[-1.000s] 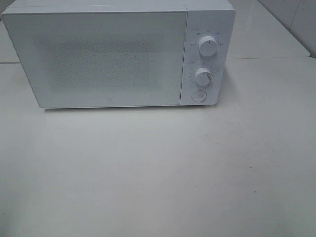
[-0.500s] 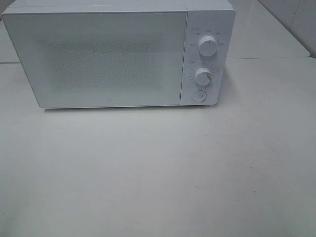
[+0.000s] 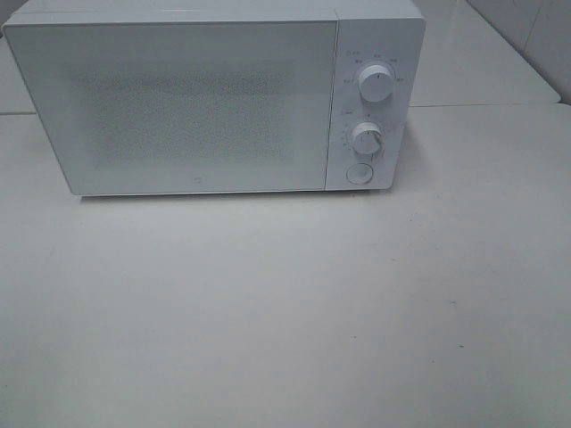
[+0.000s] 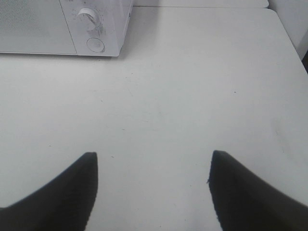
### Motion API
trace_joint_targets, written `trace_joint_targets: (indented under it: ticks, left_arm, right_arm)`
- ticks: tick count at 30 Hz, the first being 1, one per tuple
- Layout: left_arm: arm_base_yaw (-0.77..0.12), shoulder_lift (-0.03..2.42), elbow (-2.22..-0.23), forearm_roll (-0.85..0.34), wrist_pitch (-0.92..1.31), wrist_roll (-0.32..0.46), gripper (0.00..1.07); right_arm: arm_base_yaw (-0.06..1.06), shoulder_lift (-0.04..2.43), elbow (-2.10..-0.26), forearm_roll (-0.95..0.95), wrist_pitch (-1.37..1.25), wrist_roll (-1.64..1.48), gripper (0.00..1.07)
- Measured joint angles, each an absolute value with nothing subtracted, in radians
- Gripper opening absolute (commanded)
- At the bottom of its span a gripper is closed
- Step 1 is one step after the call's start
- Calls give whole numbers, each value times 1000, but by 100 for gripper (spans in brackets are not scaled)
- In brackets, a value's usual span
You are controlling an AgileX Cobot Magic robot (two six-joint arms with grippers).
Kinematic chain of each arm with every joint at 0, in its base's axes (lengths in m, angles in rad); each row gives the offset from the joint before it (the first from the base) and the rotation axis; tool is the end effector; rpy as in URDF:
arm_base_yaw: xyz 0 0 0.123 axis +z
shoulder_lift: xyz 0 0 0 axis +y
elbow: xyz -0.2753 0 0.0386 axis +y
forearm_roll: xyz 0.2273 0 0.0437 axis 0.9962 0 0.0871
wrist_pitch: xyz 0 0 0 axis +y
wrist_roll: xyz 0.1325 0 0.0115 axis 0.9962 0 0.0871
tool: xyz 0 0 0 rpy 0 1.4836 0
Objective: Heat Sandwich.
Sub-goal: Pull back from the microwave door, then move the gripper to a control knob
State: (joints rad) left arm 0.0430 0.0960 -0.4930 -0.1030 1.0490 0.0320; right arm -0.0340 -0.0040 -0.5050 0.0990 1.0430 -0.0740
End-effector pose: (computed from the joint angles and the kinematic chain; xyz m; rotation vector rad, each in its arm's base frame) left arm 0.0349 -0.0104 0.2453 -0.0141 2.1318 -0.0813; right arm 0.0217 0.0106 0.2523 -0.0443 2.0136 0.0492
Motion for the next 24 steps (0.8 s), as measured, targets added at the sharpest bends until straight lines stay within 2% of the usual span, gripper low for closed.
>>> trace_joint_targets:
  ticks: [6, 24]
  left_arm:
    - [17, -1, -492, -104, 1049, 32, 84]
    - [17, -3, -492, -104, 1049, 33, 84]
  right_arm:
    - [-34, -4, -505, 99, 1043, -74, 65]
    - [-34, -4, -505, 99, 1043, -74, 65]
